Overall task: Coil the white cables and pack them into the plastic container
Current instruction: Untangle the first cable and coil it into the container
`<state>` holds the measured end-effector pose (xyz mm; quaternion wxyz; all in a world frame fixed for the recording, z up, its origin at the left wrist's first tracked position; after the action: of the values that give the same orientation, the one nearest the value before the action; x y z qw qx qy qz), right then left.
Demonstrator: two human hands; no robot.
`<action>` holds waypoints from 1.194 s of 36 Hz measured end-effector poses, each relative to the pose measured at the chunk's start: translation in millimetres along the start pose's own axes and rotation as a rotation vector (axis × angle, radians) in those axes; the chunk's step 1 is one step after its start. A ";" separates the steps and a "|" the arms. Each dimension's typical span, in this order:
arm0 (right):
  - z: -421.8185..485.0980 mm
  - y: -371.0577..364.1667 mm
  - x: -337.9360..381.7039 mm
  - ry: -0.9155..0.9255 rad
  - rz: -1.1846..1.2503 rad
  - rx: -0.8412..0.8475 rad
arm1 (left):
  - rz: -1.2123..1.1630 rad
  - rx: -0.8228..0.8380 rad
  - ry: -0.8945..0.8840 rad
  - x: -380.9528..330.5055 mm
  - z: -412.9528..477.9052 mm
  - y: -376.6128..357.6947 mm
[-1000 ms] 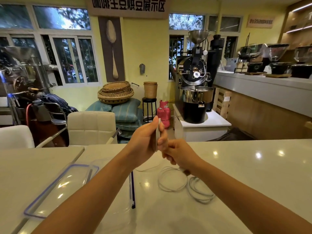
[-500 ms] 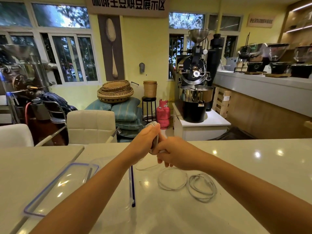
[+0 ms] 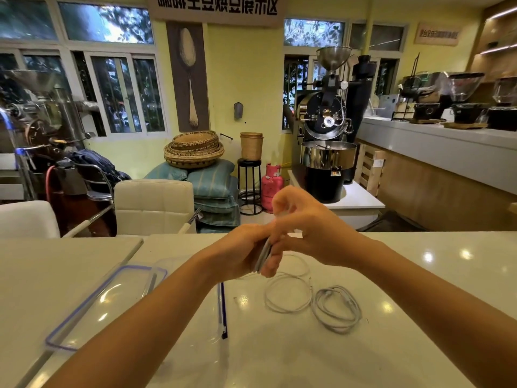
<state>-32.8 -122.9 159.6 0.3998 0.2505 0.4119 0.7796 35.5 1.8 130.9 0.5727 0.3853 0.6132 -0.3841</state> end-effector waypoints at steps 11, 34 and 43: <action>0.1 -4.9 -0.4 -0.337 0.505 0.140 | -0.213 0.234 0.072 5.0 -3.5 7.0; 3.1 -6.8 -12.8 -0.562 0.650 0.248 | -0.014 0.056 0.053 4.7 -5.6 9.5; -1.3 -12.2 -19.5 -0.602 0.760 0.159 | 0.227 -0.013 0.049 7.2 -6.7 13.2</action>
<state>-17.8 -135.5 147.5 0.1681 0.6268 0.2158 0.7296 44.5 13.6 123.6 0.5997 0.4580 0.5820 -0.3031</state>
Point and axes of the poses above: each hand's wrist, its own z-axis towards the middle knuckle, its own y-axis out of the back of the hand, x = y × z, the point moved 1 cm from there along z, towards the middle knuckle, and after that the axes turned 1 degree about x, right-handed, at the moved point
